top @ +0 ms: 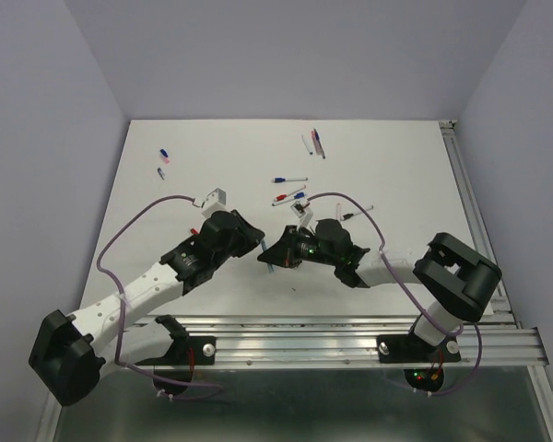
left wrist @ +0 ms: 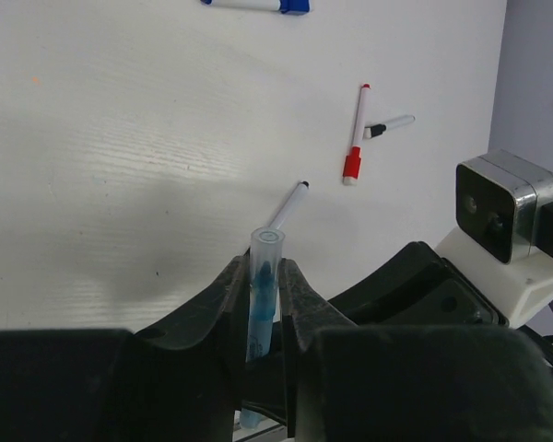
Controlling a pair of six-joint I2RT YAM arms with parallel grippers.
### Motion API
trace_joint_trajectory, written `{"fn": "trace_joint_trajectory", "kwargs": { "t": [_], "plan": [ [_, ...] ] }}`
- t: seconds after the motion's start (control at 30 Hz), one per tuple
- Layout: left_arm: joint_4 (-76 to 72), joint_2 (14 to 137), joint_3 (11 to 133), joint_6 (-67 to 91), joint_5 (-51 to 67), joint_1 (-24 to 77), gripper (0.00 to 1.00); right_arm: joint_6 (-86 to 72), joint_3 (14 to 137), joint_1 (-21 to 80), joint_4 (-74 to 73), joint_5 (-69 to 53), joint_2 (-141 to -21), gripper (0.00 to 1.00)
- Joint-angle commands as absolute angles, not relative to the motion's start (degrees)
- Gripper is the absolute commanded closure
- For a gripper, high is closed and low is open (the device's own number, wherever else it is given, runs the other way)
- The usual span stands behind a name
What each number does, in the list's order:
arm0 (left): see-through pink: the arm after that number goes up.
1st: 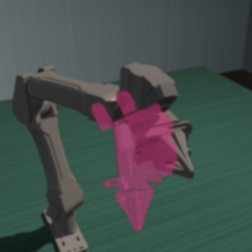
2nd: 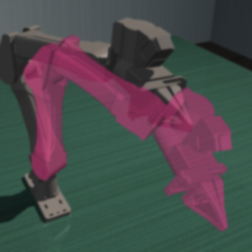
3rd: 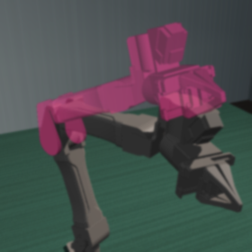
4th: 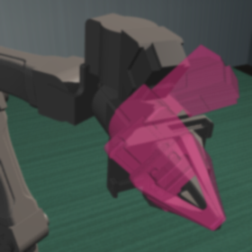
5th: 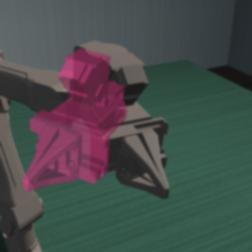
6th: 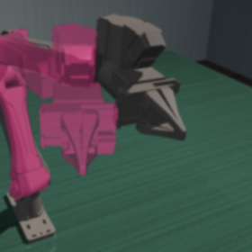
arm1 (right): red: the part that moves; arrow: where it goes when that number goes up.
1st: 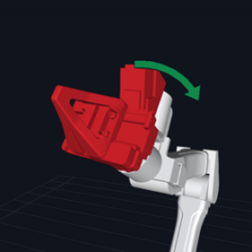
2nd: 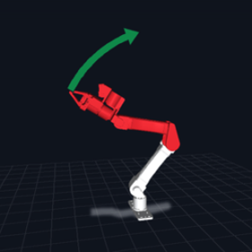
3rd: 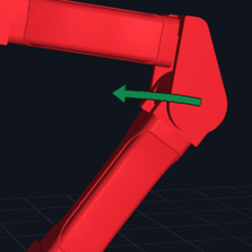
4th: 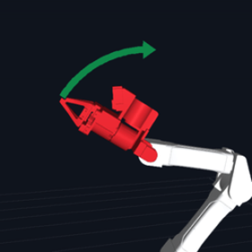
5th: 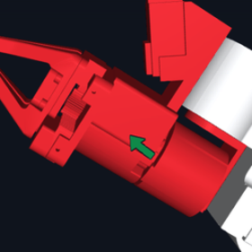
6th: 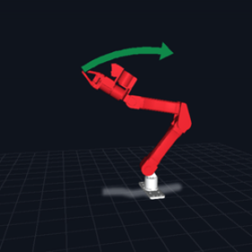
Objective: Open the pen caps
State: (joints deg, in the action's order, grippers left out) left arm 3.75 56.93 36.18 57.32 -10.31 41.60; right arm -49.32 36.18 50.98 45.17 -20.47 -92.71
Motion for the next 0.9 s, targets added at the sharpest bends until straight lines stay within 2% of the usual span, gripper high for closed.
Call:
{"fn": "trace_joint_trajectory", "kwargs": {
  "t": [0.0, 0.23, 0.57, 0.73, 0.87],
  "plan": [
    [-2.79, 59.14, 39.89, 56.61, -18.70, 41.75, 1.00, -52.81, 39.03, 53.08, 49.38, -26.88, -91.06, 0.99],
    [-11.34, 68.89, 45.34, 49.23, -31.81, 40.79, 1.00, -60.64, 32.09, 58.44, 58.09, -33.22, -87.63, 0.99],
    [-12.92, 79.36, 53.70, 44.56, -27.96, 32.17, 1.00, -61.17, 25.14, 61.96, 52.74, -27.16, -79.55, 0.99],
    [-10.82, 78.75, 55.02, 42.45, -25.49, 27.25, 1.00, -57.50, 26.80, 61.53, 40.72, -21.55, -77.35, 0.99],
    [-6.95, 78.13, 56.25, 38.24, -23.47, 22.25, 1.00, -52.74, 30.40, 55.84, 29.55, -17.75, -74.80, 0.99]
  ]
}}
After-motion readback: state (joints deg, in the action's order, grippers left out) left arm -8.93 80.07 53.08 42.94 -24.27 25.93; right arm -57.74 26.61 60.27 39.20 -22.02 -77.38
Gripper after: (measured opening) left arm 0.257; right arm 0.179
